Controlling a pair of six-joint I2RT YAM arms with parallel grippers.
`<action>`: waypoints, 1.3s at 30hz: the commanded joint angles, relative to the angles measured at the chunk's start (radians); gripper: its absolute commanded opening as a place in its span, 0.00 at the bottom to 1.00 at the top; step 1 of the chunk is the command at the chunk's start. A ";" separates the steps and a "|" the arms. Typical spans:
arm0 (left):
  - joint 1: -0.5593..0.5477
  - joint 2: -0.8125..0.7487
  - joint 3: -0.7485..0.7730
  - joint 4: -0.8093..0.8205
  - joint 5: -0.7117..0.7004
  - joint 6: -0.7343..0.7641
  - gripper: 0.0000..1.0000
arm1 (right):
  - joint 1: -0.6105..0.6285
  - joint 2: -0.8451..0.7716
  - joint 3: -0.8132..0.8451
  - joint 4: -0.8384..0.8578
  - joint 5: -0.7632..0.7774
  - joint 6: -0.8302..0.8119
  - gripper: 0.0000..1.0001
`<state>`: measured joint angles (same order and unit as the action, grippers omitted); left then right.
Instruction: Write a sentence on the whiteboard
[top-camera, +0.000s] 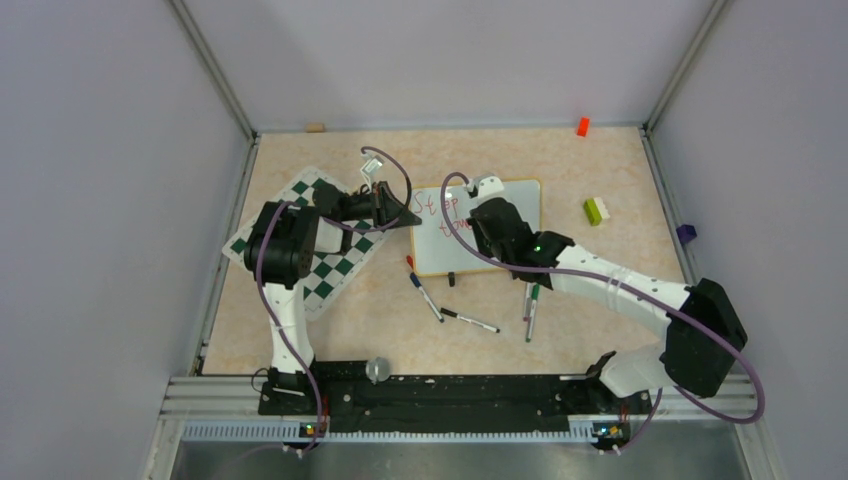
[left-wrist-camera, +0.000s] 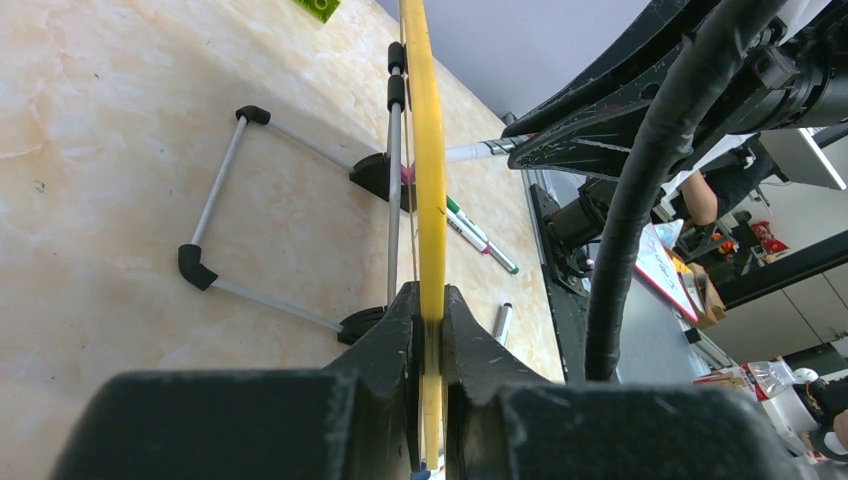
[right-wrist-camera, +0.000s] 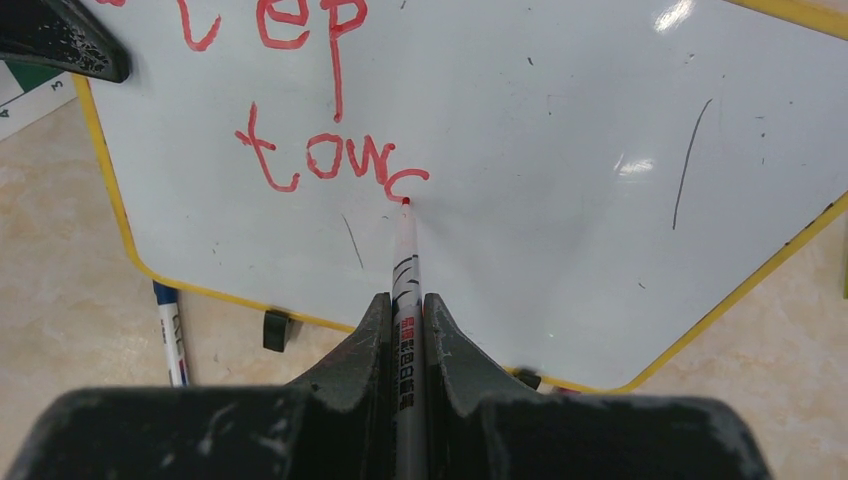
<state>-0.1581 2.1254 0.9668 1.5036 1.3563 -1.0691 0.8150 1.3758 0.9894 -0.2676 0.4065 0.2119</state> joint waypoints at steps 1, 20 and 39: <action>-0.008 -0.026 0.026 0.116 0.019 -0.019 0.00 | -0.014 0.001 0.054 0.012 0.067 -0.008 0.00; -0.008 -0.028 0.026 0.116 0.020 -0.019 0.00 | -0.014 -0.003 0.048 0.001 0.041 -0.005 0.00; -0.008 -0.026 0.026 0.116 0.019 -0.019 0.00 | -0.014 -0.069 0.021 -0.036 0.043 0.006 0.00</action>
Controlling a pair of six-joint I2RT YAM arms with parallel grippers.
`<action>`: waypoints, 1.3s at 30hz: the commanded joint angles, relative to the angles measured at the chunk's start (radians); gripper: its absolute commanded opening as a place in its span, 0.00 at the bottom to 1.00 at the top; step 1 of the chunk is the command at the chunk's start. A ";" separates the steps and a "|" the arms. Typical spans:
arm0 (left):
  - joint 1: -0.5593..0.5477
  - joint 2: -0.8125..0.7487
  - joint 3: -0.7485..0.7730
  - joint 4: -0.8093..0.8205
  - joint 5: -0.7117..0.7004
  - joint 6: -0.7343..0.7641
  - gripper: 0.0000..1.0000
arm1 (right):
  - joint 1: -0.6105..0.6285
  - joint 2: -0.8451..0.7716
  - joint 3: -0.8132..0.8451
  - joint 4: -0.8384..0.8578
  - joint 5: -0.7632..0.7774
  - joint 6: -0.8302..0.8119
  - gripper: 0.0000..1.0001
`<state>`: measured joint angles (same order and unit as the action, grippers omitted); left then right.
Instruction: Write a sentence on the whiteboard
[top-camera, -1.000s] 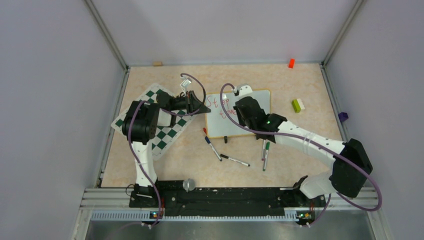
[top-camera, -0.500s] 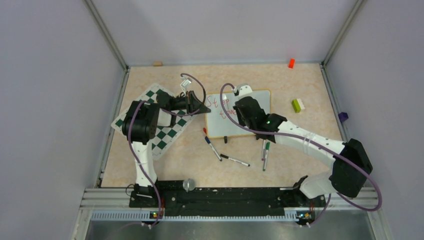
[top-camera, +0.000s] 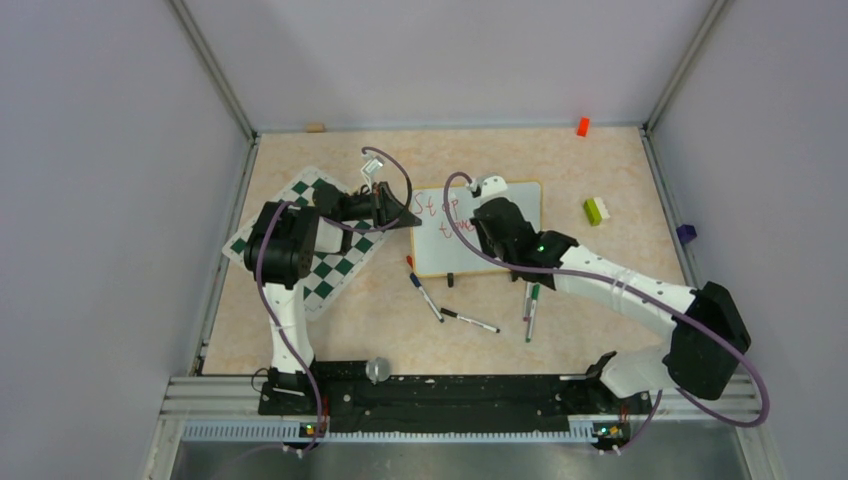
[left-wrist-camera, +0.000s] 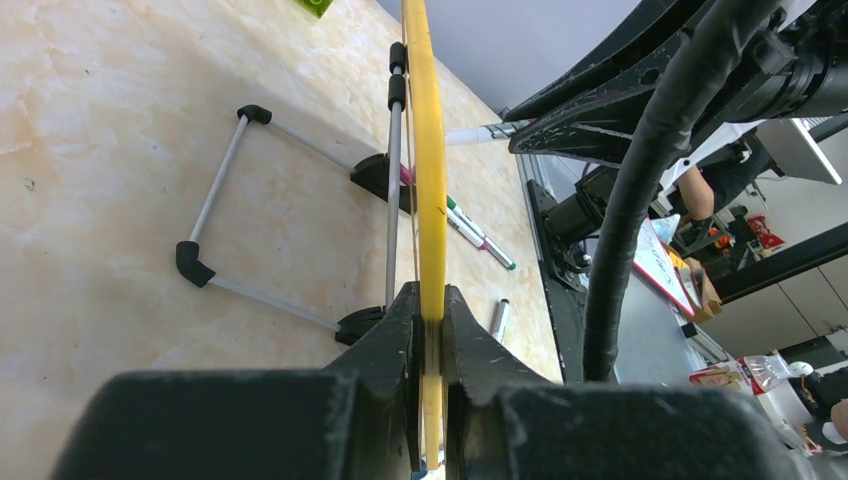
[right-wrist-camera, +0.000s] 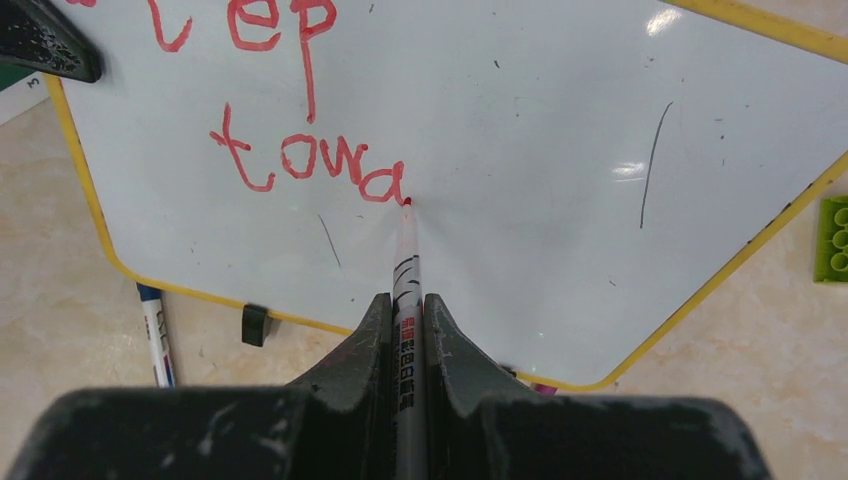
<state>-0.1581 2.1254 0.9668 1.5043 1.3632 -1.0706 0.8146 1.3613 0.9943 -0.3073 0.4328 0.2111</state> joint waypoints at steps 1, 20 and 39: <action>-0.008 -0.026 0.026 0.116 0.013 -0.017 0.00 | -0.014 -0.062 0.020 0.005 0.014 0.006 0.00; -0.009 -0.026 0.026 0.116 0.013 -0.017 0.00 | -0.019 -0.020 0.062 0.013 0.039 0.002 0.00; -0.008 -0.028 0.026 0.116 0.013 -0.017 0.00 | -0.035 0.007 0.067 0.005 0.101 0.013 0.00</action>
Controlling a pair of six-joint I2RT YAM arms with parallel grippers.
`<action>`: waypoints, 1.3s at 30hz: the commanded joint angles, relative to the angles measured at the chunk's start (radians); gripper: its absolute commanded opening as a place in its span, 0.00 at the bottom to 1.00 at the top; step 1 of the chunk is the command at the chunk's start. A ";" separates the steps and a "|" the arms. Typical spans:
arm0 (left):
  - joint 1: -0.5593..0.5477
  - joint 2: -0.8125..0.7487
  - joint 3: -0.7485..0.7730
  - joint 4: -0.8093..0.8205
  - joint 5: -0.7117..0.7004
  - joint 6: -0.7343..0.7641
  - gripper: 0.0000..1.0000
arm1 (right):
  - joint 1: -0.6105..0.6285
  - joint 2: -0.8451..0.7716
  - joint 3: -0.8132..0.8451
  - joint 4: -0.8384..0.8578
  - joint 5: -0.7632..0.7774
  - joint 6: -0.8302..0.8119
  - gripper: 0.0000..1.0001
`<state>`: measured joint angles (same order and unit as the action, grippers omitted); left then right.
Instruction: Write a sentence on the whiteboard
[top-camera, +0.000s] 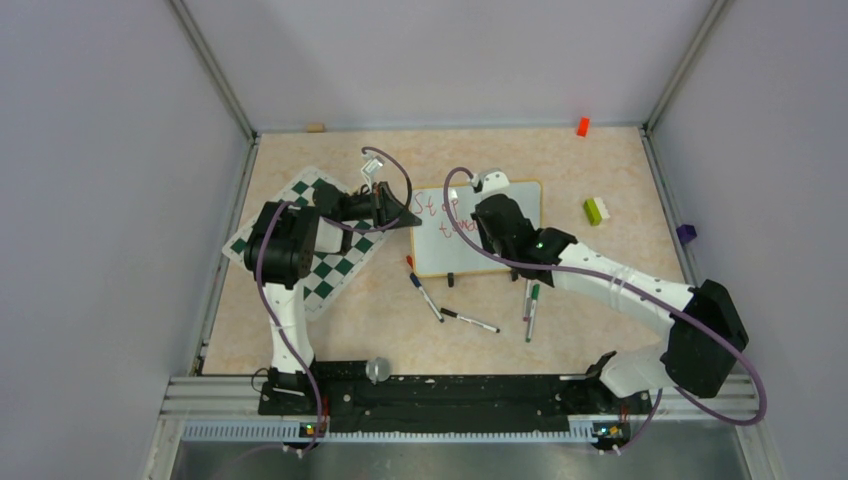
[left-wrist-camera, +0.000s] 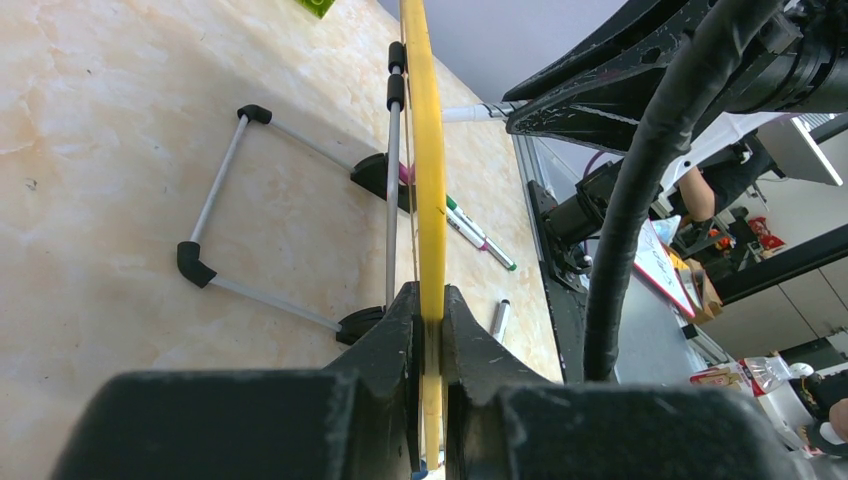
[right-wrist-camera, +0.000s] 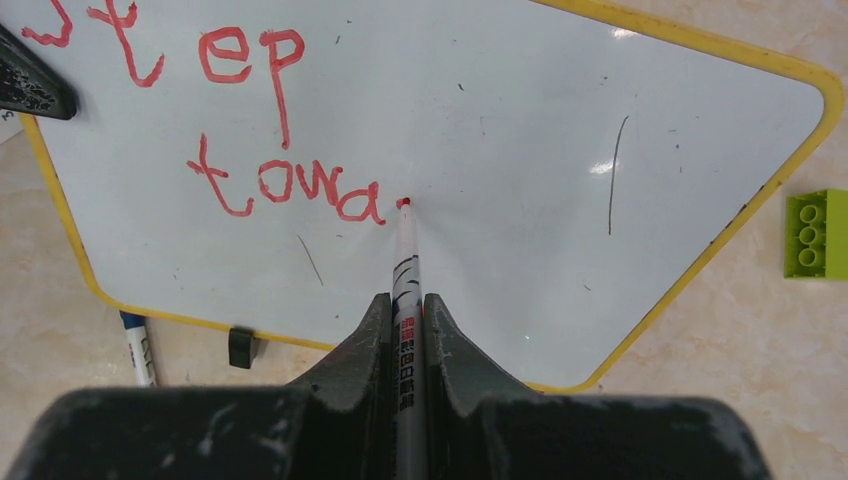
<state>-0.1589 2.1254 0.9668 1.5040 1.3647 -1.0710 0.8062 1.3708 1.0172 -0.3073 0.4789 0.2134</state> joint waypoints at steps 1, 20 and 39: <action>-0.007 -0.027 0.026 0.116 0.010 -0.017 0.00 | -0.026 -0.006 0.045 0.005 0.054 0.011 0.00; -0.007 -0.027 0.025 0.116 0.011 -0.016 0.00 | -0.027 -0.061 -0.043 -0.020 -0.027 0.046 0.00; -0.007 -0.026 0.026 0.116 0.011 -0.017 0.00 | -0.028 -0.005 0.036 -0.003 0.020 0.014 0.00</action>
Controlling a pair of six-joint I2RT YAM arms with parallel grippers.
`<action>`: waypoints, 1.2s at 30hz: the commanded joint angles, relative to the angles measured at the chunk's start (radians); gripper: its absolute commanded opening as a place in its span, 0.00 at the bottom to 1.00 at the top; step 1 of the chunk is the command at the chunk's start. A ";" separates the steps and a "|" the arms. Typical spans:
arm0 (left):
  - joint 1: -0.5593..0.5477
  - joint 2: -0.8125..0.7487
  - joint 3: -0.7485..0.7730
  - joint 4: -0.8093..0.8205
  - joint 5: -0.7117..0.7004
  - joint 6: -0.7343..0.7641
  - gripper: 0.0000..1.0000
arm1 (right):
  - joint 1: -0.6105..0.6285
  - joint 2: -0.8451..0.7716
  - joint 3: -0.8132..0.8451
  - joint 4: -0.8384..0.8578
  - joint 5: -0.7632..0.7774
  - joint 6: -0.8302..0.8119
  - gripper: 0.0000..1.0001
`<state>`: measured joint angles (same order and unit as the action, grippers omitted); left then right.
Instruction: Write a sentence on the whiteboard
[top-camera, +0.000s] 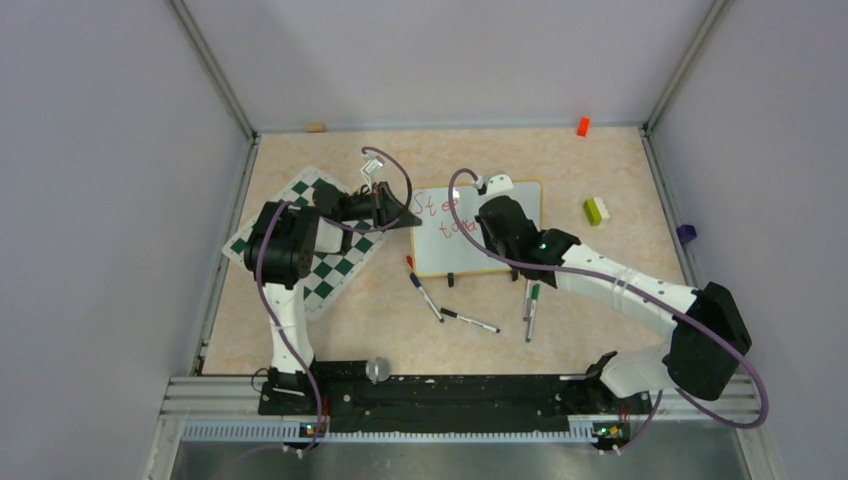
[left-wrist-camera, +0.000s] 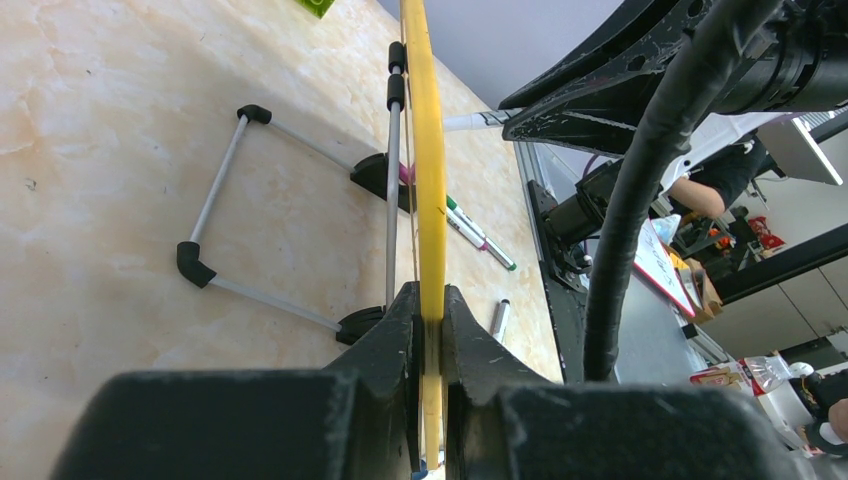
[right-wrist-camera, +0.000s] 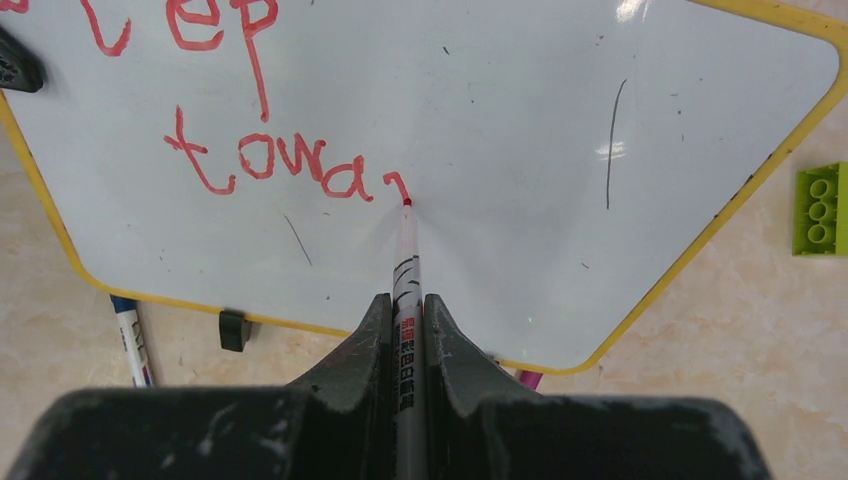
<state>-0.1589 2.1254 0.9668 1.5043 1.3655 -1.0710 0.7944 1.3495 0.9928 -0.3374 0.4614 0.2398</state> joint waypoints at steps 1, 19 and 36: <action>-0.008 -0.025 0.026 0.116 0.010 -0.017 0.00 | -0.017 0.019 0.064 0.029 0.040 -0.013 0.00; -0.007 -0.024 0.027 0.116 0.010 -0.018 0.00 | -0.027 -0.029 0.058 0.029 0.040 -0.006 0.00; -0.008 -0.026 0.026 0.114 0.010 -0.017 0.00 | -0.036 -0.077 0.010 0.015 0.045 0.004 0.00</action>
<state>-0.1589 2.1254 0.9668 1.5055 1.3666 -1.0714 0.7753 1.2892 1.0111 -0.3374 0.4816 0.2367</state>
